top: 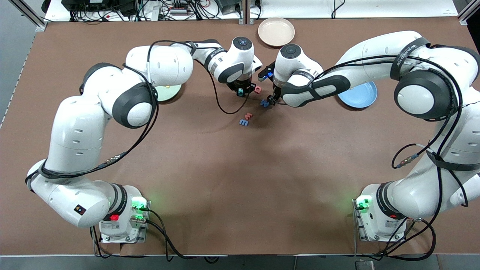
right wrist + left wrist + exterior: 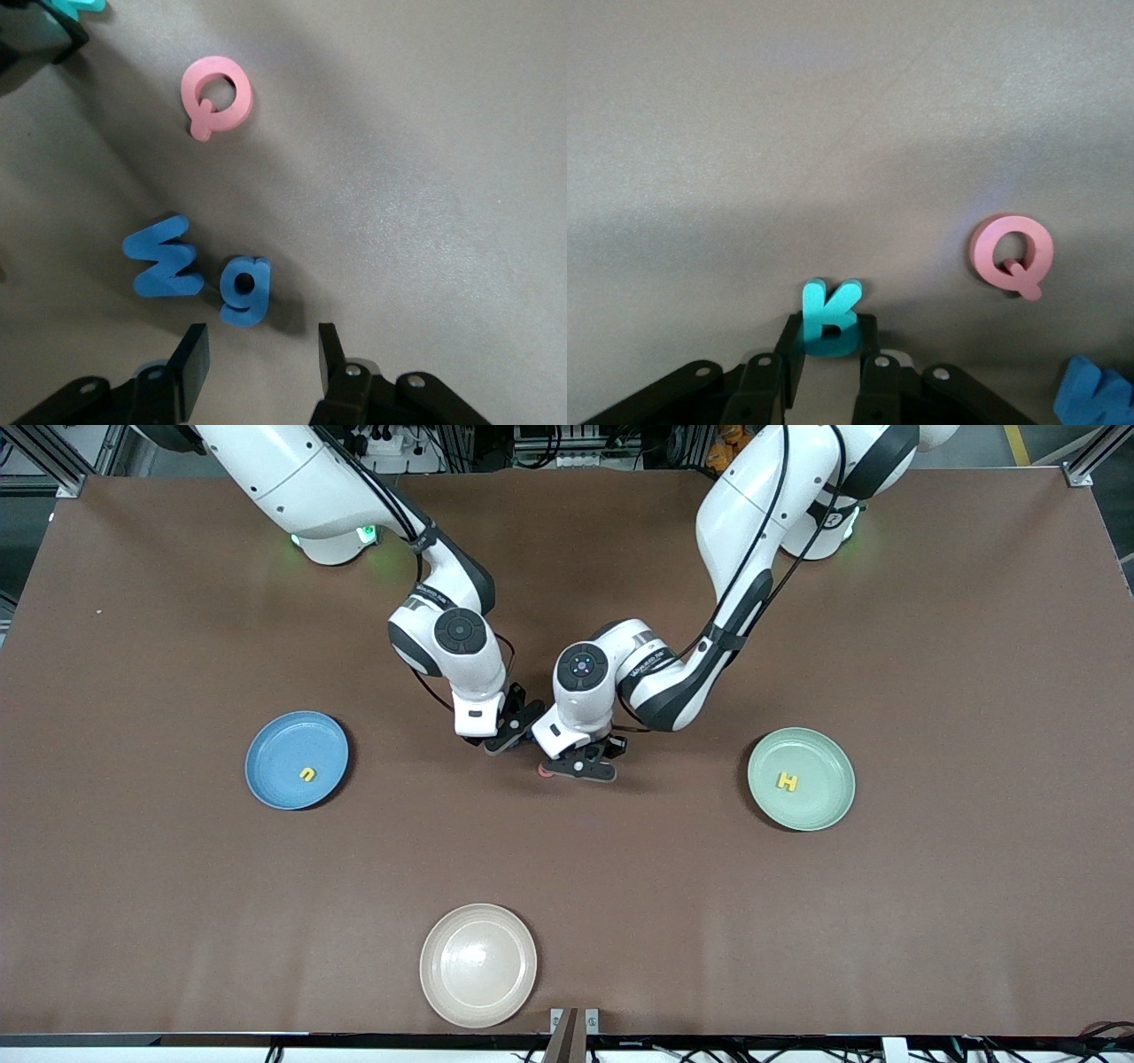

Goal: Sort upper and lower case letters into plates
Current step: 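Lift the R with the left gripper while the right gripper grasps the g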

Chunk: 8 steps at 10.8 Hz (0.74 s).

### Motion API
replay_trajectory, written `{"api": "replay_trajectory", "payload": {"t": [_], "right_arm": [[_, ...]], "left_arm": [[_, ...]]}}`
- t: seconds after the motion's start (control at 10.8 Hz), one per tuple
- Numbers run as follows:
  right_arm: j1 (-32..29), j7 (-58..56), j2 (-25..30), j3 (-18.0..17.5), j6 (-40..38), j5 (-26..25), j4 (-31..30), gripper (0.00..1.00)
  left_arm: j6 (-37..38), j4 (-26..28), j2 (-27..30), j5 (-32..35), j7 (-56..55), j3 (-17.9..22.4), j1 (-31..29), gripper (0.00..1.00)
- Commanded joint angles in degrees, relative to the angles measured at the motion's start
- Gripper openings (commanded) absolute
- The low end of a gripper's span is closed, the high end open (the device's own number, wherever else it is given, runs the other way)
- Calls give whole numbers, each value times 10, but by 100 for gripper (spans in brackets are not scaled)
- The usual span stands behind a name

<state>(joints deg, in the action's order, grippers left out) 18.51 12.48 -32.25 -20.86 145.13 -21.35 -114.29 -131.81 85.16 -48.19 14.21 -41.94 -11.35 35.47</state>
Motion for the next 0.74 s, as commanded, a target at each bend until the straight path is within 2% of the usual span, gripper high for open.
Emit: {"api": "replay_trajectory", "payload": {"t": [0.0, 0.09, 0.37, 0.46, 0.65], "right_arm": [[1, 47, -17, -2, 16, -42, 6, 56], [2, 61, -25, -3, 30, -47, 6, 56], [3, 65, -28, -2, 31, -48, 8, 52], [3, 65, -29, -2, 31, -54, 8, 46], [3, 65, -31, -2, 31, -62, 10, 38]], "left_arm": [[3, 0, 10, -6, 12, 0, -10, 6], [8, 0, 13, -7, 12, 0, -13, 5], [101, 6, 57, -10, 71, -4, -74, 5], [133, 16, 77, -10, 96, -12, -107, 5], [143, 77, 128, -9, 186, -28, -196, 5]]}}
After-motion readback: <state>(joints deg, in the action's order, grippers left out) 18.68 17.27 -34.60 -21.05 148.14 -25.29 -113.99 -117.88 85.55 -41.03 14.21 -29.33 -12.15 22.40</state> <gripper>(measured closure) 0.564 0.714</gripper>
